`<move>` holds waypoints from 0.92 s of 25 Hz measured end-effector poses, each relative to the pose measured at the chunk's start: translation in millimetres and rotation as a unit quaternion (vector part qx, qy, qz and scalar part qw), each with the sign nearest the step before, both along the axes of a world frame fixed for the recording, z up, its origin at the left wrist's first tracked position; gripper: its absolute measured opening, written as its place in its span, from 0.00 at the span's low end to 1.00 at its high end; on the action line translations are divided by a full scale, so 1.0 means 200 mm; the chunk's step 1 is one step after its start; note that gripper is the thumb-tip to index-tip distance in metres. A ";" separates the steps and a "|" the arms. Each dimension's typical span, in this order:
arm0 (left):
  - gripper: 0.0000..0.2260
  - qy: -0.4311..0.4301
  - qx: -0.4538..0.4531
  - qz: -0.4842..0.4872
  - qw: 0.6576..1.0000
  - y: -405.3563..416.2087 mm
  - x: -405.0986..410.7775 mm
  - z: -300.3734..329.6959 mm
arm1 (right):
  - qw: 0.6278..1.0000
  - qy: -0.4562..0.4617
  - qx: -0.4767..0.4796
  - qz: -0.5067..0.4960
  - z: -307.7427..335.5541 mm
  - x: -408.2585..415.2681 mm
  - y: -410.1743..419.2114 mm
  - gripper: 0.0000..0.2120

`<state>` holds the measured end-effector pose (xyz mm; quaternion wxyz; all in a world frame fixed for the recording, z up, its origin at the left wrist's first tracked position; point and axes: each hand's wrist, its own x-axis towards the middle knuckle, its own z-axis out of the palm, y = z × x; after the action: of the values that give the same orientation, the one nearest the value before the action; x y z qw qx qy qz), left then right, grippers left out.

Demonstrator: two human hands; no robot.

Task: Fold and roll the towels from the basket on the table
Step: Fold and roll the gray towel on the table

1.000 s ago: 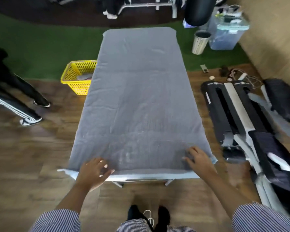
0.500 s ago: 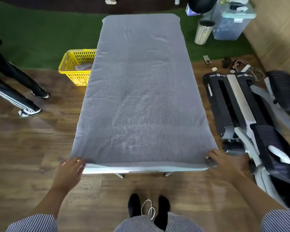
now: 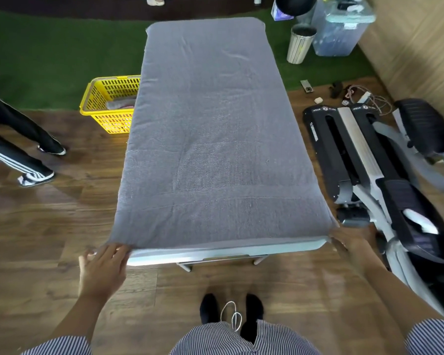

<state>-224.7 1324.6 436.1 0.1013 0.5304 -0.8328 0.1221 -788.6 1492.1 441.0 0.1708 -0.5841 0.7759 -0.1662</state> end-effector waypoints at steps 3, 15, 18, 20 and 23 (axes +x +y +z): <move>0.13 -0.015 -0.010 0.030 0.999 0.02 0.04 0.01 | 0.997 -0.037 0.017 -0.065 0.06 0.06 -0.02 0.08; 0.09 0.014 -0.017 0.098 0.995 -0.06 -0.06 0.02 | 0.992 -0.021 0.011 -0.124 0.06 0.20 -0.15 0.04; 0.13 0.034 0.000 0.035 0.999 -0.03 -0.06 -0.04 | 0.993 0.005 -0.011 -0.114 0.03 0.22 -0.12 0.01; 0.15 0.049 0.016 0.002 0.999 -0.01 -0.05 -0.07 | 0.996 0.015 -0.011 -0.086 0.01 0.20 -0.08 0.06; 0.16 0.055 0.022 -0.010 0.998 -0.01 -0.04 -0.07 | 0.999 0.018 0.008 -0.051 -0.01 0.17 -0.05 0.15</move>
<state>-232.2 1322.5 421.4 0.1368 0.5299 -0.8337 0.0737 -754.9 1482.8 438.9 0.1526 -0.5453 0.8089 -0.1582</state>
